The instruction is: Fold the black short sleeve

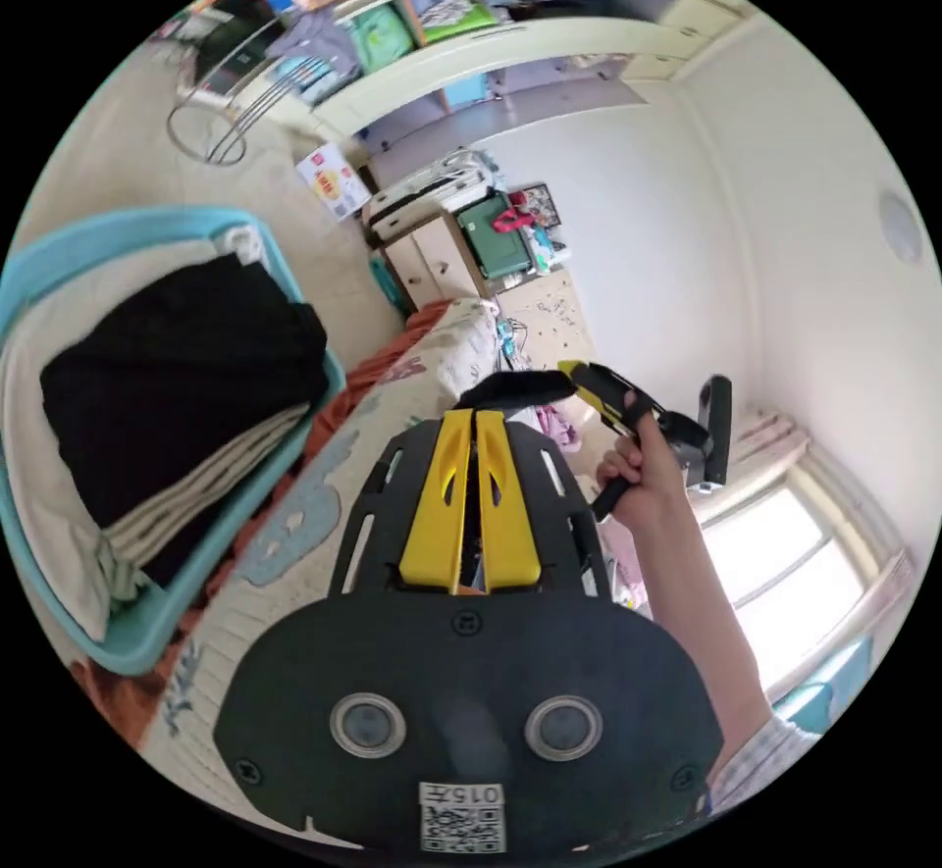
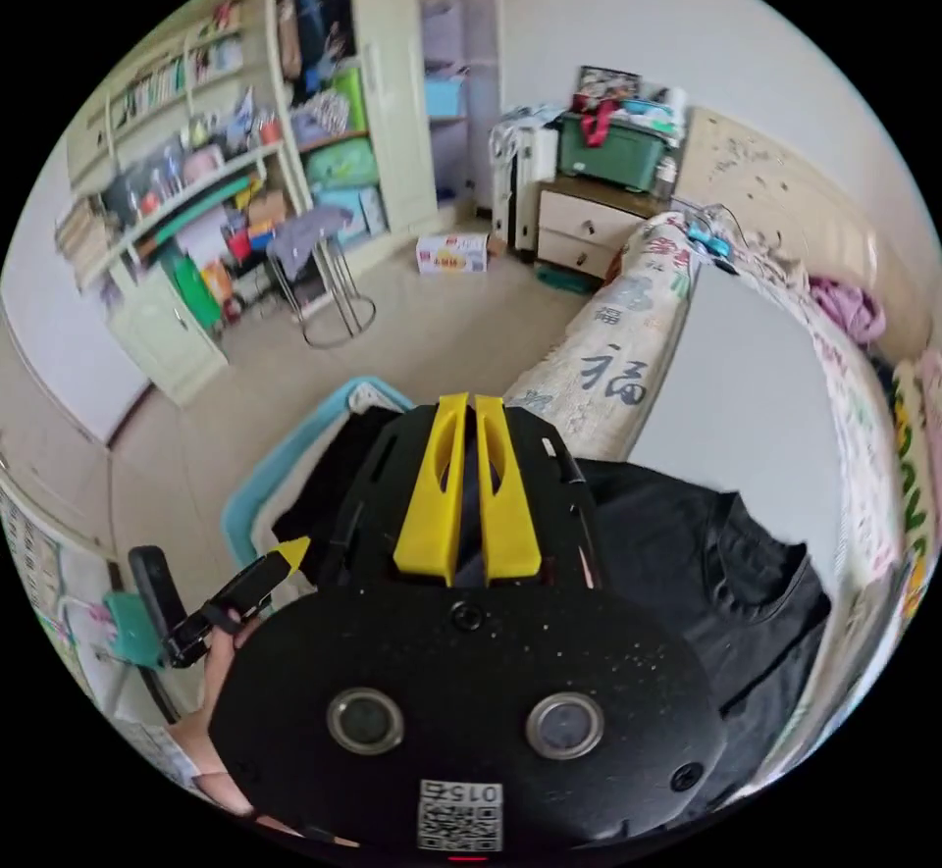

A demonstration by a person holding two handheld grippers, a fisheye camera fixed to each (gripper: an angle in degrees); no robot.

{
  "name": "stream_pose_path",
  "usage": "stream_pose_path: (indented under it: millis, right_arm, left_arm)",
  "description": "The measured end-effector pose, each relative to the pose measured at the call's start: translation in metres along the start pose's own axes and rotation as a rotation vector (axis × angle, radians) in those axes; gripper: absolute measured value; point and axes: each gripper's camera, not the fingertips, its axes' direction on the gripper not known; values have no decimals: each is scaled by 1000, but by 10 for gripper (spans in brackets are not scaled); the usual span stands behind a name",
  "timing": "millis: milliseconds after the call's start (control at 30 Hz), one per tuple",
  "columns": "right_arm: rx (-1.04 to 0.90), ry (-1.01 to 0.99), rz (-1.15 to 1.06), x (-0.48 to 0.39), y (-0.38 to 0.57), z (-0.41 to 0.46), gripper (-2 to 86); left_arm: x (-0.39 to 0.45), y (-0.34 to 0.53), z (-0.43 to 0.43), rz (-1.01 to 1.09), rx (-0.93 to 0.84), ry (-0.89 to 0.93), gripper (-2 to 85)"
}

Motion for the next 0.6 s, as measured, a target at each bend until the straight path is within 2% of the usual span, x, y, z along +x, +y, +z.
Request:
stream_pose_path:
  millis: [167, 233, 333, 433, 533, 600]
  right_arm:
    - [183, -171, 247, 81, 81, -75, 1]
    - [290, -229, 377, 116, 129, -106, 2]
    - [390, -253, 535, 149, 182, -135, 2]
    - [524, -257, 637, 168, 223, -154, 0]
    - [597, -354, 814, 198, 247, -173, -1]
    - [675, -345, 835, 205, 259, -191, 0]
  left_arm:
    - [84, 20, 15, 448, -133, -41, -6]
    - [119, 37, 26, 650, -251, 9, -6]
    - [150, 64, 40, 828, -411, 124, -6]
    - [175, 98, 56, 986, -560, 165, -5]
    - [194, 128, 66, 1098, -686, 188, -4]
    - [201, 138, 68, 1115, -728, 230, -2]
